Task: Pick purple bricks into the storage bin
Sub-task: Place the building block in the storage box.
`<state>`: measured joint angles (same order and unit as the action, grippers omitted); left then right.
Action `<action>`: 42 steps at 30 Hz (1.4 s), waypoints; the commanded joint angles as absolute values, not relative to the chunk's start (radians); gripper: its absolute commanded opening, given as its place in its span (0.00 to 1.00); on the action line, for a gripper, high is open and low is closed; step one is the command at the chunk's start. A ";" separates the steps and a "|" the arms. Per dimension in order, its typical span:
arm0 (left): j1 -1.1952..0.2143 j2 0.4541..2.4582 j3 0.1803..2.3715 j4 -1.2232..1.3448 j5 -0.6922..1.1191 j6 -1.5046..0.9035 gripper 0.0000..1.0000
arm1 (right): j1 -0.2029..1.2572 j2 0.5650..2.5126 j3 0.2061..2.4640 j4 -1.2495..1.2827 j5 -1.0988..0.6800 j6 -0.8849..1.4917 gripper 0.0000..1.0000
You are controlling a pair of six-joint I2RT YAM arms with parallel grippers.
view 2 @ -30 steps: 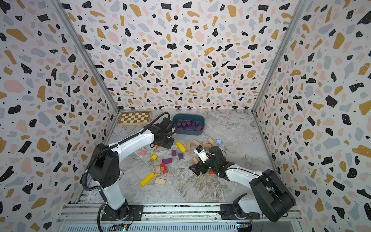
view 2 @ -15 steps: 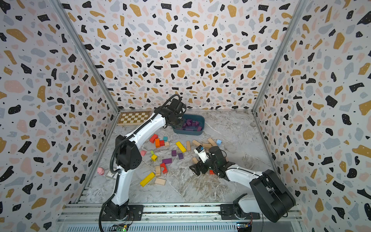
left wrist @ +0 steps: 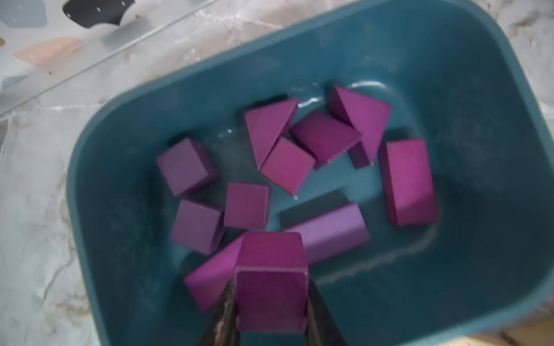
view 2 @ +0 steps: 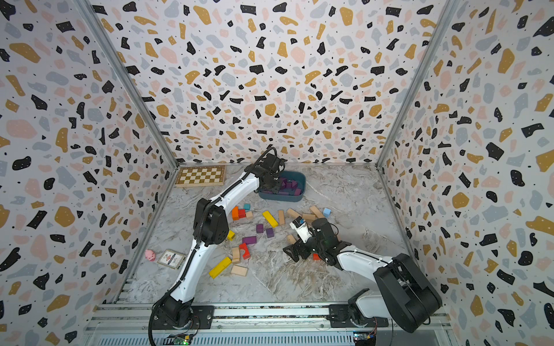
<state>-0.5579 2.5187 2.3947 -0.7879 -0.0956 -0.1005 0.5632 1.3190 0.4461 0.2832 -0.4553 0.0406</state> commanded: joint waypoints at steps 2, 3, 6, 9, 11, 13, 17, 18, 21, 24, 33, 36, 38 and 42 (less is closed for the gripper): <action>-0.551 2.554 2.455 -0.685 -0.130 -0.097 0.00 | 0.564 1.302 0.471 0.266 -0.456 0.035 1.00; -0.549 2.558 2.458 -0.677 -0.132 -0.097 0.00 | 0.564 1.302 0.471 0.267 -0.455 0.035 1.00; -0.546 2.570 2.467 -0.652 -0.141 -0.094 0.00 | 0.564 1.310 0.472 0.268 -0.457 0.035 1.00; -0.537 2.591 2.491 -0.641 -0.144 -0.093 0.00 | 0.564 1.317 0.474 0.267 -0.460 0.034 1.00; -0.530 2.607 2.502 -0.624 -0.134 -0.088 0.00 | 0.564 1.321 0.475 0.269 -0.462 0.035 1.00; -0.525 2.622 2.505 -0.601 -0.127 -0.088 0.00 | 0.564 1.324 0.475 0.270 -0.462 0.034 1.00; -0.519 2.661 2.543 -0.591 -0.127 -0.087 0.00 | 0.563 1.328 0.478 0.267 -0.459 0.034 1.00; -0.518 2.668 2.551 -0.591 -0.130 -0.086 0.00 | 0.564 1.328 0.477 0.268 -0.459 0.033 1.00; -0.513 2.674 2.552 -0.570 -0.127 -0.081 0.00 | 0.564 1.330 0.477 0.269 -0.457 0.031 1.00; -0.510 2.678 2.553 -0.556 -0.125 -0.077 0.01 | 0.565 1.335 0.480 0.270 -0.458 0.031 1.00; -0.506 2.676 2.542 -0.540 -0.119 -0.066 0.39 | 0.564 1.343 0.482 0.271 -0.463 0.031 1.00; -0.507 2.668 2.533 -0.534 -0.115 -0.064 0.42 | 0.565 1.345 0.483 0.272 -0.463 0.030 1.00; -0.506 2.665 2.532 -0.534 -0.115 -0.063 0.43 | 0.564 1.347 0.483 0.272 -0.465 0.031 1.00; -0.506 2.653 2.533 -0.533 -0.115 -0.058 0.44 | 0.565 1.349 0.485 0.275 -0.471 0.032 1.00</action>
<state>-0.5068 2.6781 2.5214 -0.5621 -0.1146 -0.0704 0.5632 1.3495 0.4484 0.2832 -0.4583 0.0399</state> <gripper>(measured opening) 0.439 0.991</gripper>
